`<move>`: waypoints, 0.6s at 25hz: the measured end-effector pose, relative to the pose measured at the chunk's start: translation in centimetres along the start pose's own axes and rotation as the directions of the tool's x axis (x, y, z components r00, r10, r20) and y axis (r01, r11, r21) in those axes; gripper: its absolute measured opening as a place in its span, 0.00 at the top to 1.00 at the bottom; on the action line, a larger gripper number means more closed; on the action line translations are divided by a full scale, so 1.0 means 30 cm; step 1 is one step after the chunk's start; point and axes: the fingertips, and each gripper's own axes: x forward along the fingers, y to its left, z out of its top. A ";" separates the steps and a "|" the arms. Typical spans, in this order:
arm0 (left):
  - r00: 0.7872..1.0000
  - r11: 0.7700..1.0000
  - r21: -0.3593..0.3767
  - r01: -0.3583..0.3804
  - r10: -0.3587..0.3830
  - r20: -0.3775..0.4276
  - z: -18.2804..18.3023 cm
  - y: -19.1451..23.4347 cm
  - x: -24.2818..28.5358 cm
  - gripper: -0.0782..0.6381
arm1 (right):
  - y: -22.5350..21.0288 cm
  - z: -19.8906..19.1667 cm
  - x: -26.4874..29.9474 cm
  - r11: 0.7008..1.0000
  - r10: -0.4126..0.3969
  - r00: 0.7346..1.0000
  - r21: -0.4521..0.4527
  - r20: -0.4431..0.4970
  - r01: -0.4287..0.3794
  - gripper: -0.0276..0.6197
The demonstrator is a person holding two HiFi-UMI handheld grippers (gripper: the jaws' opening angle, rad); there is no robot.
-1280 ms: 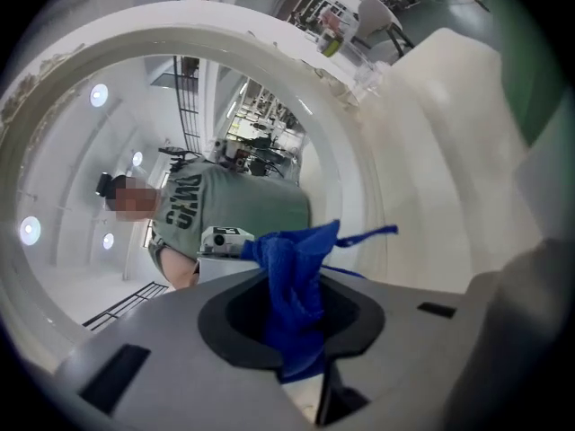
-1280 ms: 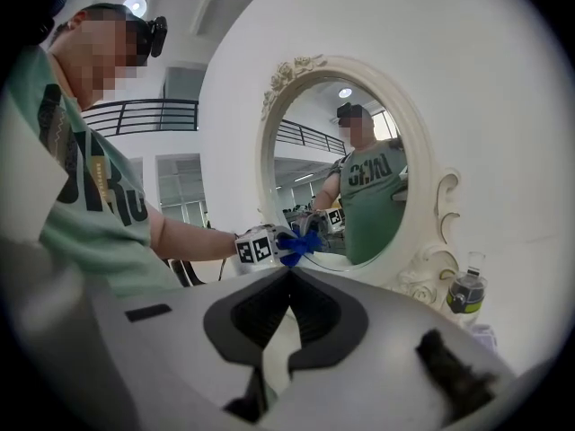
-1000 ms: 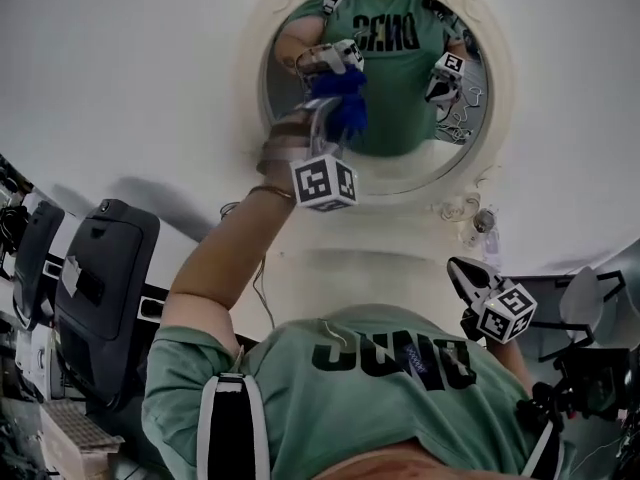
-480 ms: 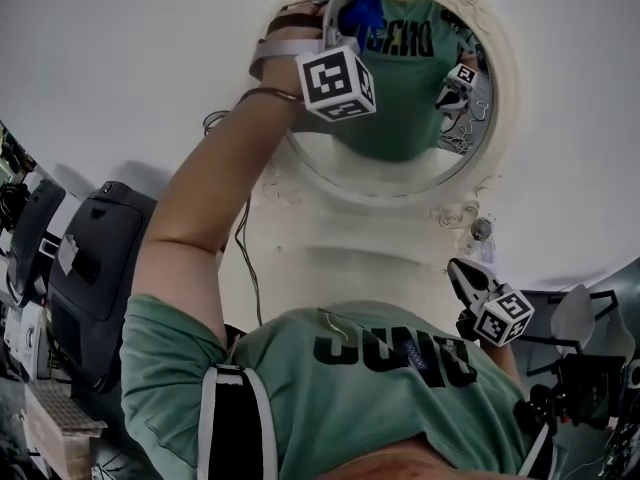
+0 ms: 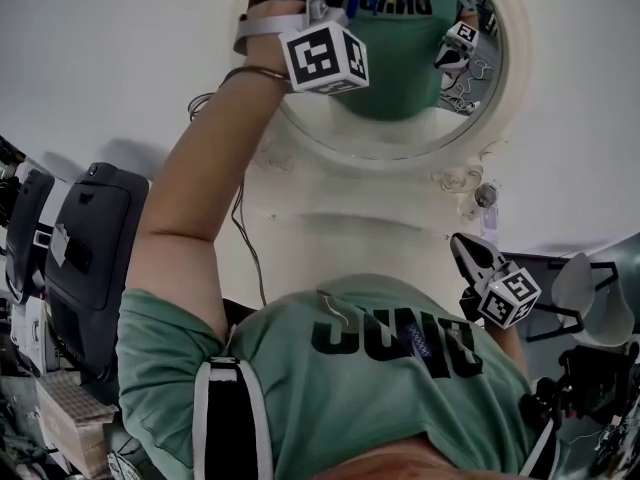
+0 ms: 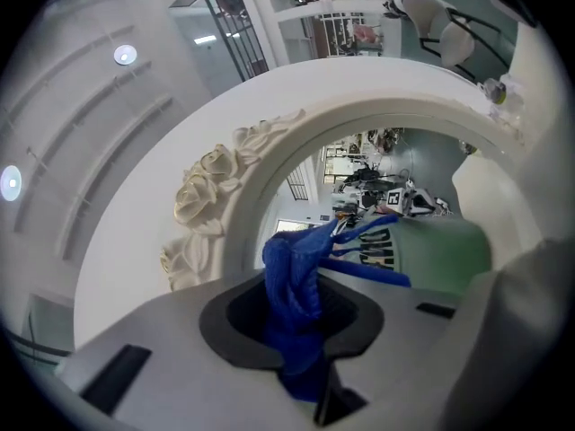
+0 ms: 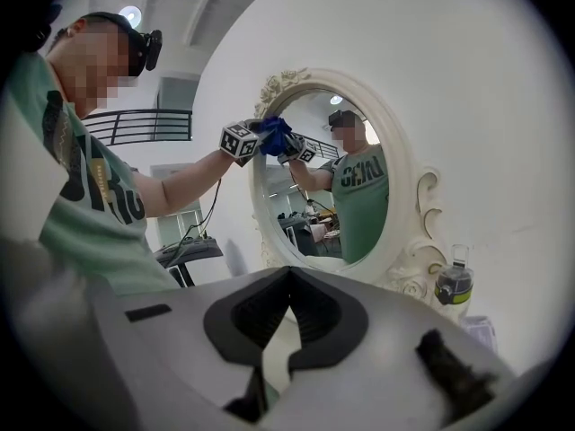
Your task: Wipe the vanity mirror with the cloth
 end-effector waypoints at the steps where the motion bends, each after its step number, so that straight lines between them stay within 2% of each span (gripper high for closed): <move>1: 1.000 1.000 0.017 0.002 -0.002 0.004 -0.008 -0.044 -0.016 0.78 | 0.001 -0.009 0.000 1.000 0.000 1.000 0.004 -0.007 0.000 0.95; 6: 0.999 0.994 0.095 0.044 -0.047 0.027 -0.093 -0.401 -0.150 0.79 | -0.011 -0.024 -0.004 0.999 0.000 1.000 0.051 -0.013 0.001 0.95; 9: 0.988 0.982 0.115 0.153 -0.155 0.008 -0.169 -0.693 -0.254 0.79 | -0.012 -0.013 -0.005 0.999 -0.005 1.000 0.041 -0.014 0.006 0.95; 12: 0.956 0.948 0.122 0.293 -0.291 -0.035 -0.237 -0.979 -0.355 0.78 | -0.011 -0.015 -0.005 0.999 -0.009 1.000 0.032 -0.027 0.010 0.95; 15: 0.908 0.901 0.119 0.418 -0.410 -0.082 -0.289 -1.190 -0.433 0.77 | -0.001 -0.020 -0.001 1.000 -0.008 0.999 0.028 -0.050 0.009 0.95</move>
